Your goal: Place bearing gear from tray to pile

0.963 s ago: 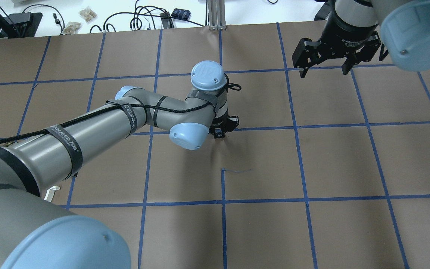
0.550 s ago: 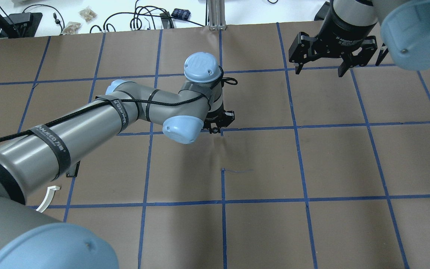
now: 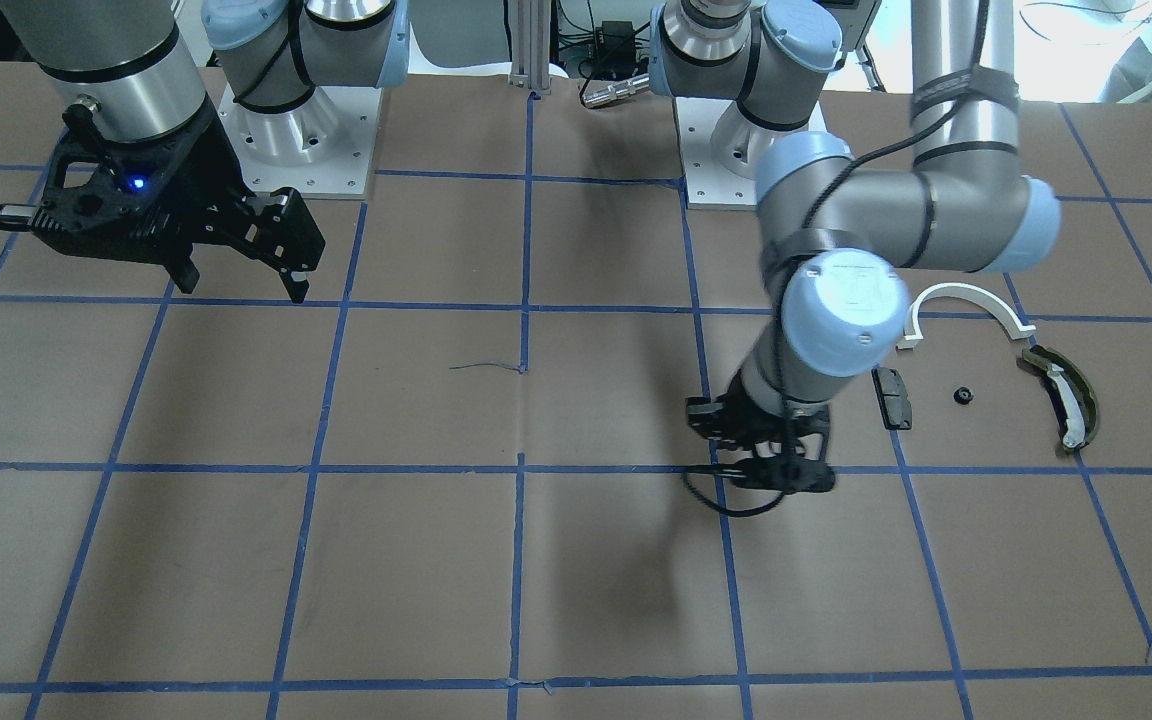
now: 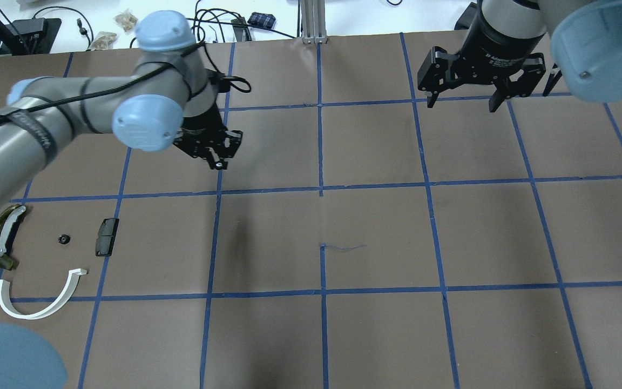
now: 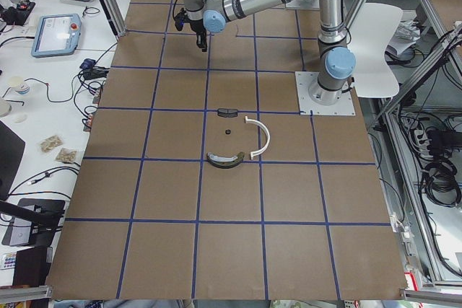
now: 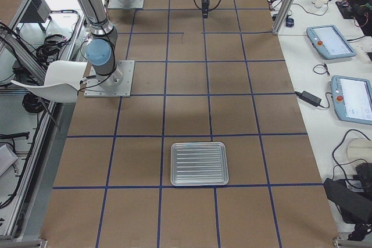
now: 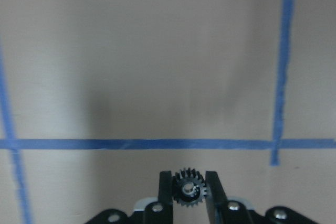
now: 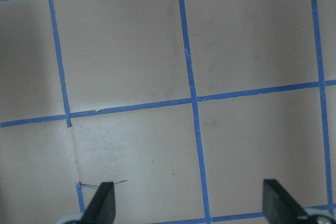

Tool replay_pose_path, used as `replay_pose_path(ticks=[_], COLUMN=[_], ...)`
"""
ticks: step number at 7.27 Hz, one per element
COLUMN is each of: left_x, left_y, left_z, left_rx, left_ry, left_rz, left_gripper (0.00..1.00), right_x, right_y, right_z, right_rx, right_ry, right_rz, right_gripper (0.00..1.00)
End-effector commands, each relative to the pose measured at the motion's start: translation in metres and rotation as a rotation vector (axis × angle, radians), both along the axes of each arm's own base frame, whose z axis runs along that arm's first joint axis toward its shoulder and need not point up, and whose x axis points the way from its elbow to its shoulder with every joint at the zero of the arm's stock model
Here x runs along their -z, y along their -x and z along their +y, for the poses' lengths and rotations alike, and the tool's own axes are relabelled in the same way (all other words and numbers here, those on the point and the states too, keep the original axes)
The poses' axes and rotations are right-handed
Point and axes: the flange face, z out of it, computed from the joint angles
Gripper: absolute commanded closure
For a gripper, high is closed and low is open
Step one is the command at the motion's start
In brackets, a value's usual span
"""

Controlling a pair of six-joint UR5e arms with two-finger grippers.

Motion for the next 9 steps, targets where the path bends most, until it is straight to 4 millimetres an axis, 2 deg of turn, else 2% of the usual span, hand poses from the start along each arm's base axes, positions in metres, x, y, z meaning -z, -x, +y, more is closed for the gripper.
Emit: replay_pose_path(ticks=[1, 3, 5, 6, 7, 8, 9], left_x=[0.023, 0.043, 0.065, 0.081, 0.084, 0.085, 0.091], left_y=[-0.161, -0.256, -0.322, -0.347, -0.360, -0.369, -0.368], left_z=[0.033, 0.067, 0.103, 0.111, 0.120, 0.126, 0.126], left_rx=[0.086, 0.137, 0.149, 0.165, 0.158, 0.139, 0.134], left_ry=[-0.074, -0.058, -0.040, -0.009, 0.004, 0.003, -0.001], left_rz=[0.019, 0.054, 0.076, 0.058, 0.044, 0.046, 0.058], left_gripper=[1.00, 1.00, 1.00, 1.00, 1.00, 1.00, 1.00], right_x=[0.000, 0.000, -0.001, 0.000, 0.000, -0.001, 0.000], right_y=[0.000, 0.000, 0.000, 0.000, 0.000, 0.000, 0.001], right_z=[0.000, 0.000, 0.000, 0.000, 0.000, 0.000, 0.000], right_rx=[-0.003, -0.001, -0.003, -0.003, -0.004, -0.006, -0.006], right_ry=[0.000, 0.000, 0.002, 0.000, 0.000, 0.002, -0.001], right_rz=[-0.001, -0.001, -0.001, -0.001, -0.001, -0.001, 0.000], right_gripper=[0.00, 0.00, 0.00, 0.00, 0.00, 0.00, 0.00])
